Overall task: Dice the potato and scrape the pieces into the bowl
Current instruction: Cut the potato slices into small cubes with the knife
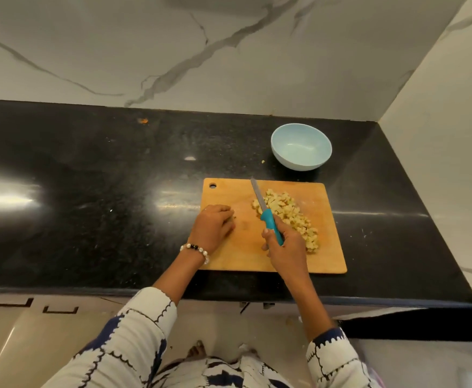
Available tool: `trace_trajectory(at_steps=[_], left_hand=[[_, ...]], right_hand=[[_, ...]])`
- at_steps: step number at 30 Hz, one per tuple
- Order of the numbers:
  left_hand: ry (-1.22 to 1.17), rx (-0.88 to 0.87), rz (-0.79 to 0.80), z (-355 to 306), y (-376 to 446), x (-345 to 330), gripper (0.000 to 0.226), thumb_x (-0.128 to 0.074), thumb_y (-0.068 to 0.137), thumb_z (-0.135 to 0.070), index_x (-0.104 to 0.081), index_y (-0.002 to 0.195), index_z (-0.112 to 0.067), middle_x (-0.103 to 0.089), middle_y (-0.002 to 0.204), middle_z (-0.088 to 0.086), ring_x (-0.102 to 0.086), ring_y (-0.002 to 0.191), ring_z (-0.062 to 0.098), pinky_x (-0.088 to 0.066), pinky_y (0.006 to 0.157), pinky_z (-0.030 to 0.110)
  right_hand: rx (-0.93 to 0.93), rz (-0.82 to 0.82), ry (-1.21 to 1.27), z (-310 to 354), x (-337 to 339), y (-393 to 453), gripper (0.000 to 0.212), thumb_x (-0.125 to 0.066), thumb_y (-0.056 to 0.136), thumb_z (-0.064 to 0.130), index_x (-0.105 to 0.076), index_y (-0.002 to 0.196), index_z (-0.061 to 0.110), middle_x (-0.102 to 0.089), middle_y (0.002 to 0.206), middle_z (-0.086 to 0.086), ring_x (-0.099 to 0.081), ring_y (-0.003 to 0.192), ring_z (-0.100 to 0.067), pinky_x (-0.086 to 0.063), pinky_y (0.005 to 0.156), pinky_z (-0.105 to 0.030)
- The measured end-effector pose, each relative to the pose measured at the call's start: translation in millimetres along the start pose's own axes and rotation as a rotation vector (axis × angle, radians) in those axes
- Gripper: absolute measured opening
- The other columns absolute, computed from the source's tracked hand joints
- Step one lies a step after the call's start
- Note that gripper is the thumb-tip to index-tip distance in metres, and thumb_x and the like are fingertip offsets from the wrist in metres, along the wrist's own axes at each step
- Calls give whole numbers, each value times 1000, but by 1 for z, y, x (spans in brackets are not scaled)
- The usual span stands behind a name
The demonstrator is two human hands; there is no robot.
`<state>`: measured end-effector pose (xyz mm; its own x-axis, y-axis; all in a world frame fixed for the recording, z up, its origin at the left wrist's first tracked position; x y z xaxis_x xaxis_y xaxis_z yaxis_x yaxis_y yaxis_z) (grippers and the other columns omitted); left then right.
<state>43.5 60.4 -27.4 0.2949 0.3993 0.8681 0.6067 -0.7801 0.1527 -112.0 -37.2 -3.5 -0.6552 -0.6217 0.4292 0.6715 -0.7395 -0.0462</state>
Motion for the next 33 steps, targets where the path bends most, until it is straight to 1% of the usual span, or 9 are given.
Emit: trace_trajectory(at_steps=[3,4,6,10,14,20,26,29,33], left_hand=[[-46,-7,44,2,-1,5,35,-60,87,-10,-60,122,-4,-58,129,11,-52,118,26,-36,101,27],[-54,-12,33,4,-1,5,33,-60,86,-5,-61,119,-3,-60,126,12,-54,116,27,-37,100,27],[-66,16,-1,4,1,5,30,-62,84,-3,-65,114,-3,-64,118,13,-57,110,27,-41,95,28],[-118,117,-56,0,8,-3,24,-68,81,-15,-71,104,-8,-67,104,9,-59,99,25,-43,84,28],[-131,172,-66,-4,13,-8,24,-66,84,-16,-70,107,-9,-67,107,7,-57,102,22,-41,88,25],[-147,204,-53,-3,15,-9,28,-68,82,-16,-69,110,-10,-68,112,5,-58,107,19,-40,94,23],[-176,269,-33,-3,19,-11,28,-72,79,-18,-71,106,-12,-70,108,3,-59,107,19,-44,97,27],[-234,349,-50,1,21,-14,25,-76,74,-19,-74,99,-14,-72,98,0,-59,105,20,-48,92,32],[-215,394,-71,2,22,-17,23,-76,74,-24,-74,96,-18,-73,93,-5,-57,104,17,-39,89,21]], right_hand=[[29,60,-101,-1,-9,-12,46,-53,95,24,-44,139,13,-59,123,0,-64,99,-21,-54,86,-41],[36,73,-121,-1,-13,-16,46,-53,95,23,-44,139,12,-59,122,-2,-63,100,-23,-53,86,-43],[73,73,-179,-2,-18,-23,45,-53,95,20,-45,138,10,-62,111,-4,-62,94,-21,-53,84,-41],[141,30,-293,-2,-24,-35,45,-49,96,18,-43,139,6,-60,117,-10,-54,106,-20,-42,90,-29],[153,68,-419,-2,-31,-40,49,-42,98,21,-33,145,8,-59,102,-7,-48,86,-13,-37,71,-24],[142,97,-521,-2,-32,-38,51,-37,100,27,-27,147,13,-55,87,-3,-48,75,-13,-34,62,-24],[128,135,-683,-4,-36,-37,52,-30,101,29,-18,149,12,-56,84,-5,-54,71,-19,-44,62,-35],[138,144,-760,-3,-40,-35,54,-28,99,26,-17,149,9,-57,82,-10,-53,64,-24,-39,54,-37],[126,191,-880,4,-44,-35,57,-30,100,23,-7,150,8,-58,91,-15,-43,64,-24,-31,57,-34]])
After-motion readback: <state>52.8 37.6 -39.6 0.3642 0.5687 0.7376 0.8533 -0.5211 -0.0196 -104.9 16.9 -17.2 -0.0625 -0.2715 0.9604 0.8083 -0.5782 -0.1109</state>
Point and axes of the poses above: each hand's wrist, its own y-axis towards the middle knuckle, its own x-axis out of the back of the hand, z = x × y, the point moved 1 cm from there along y, towards the middle knuckle
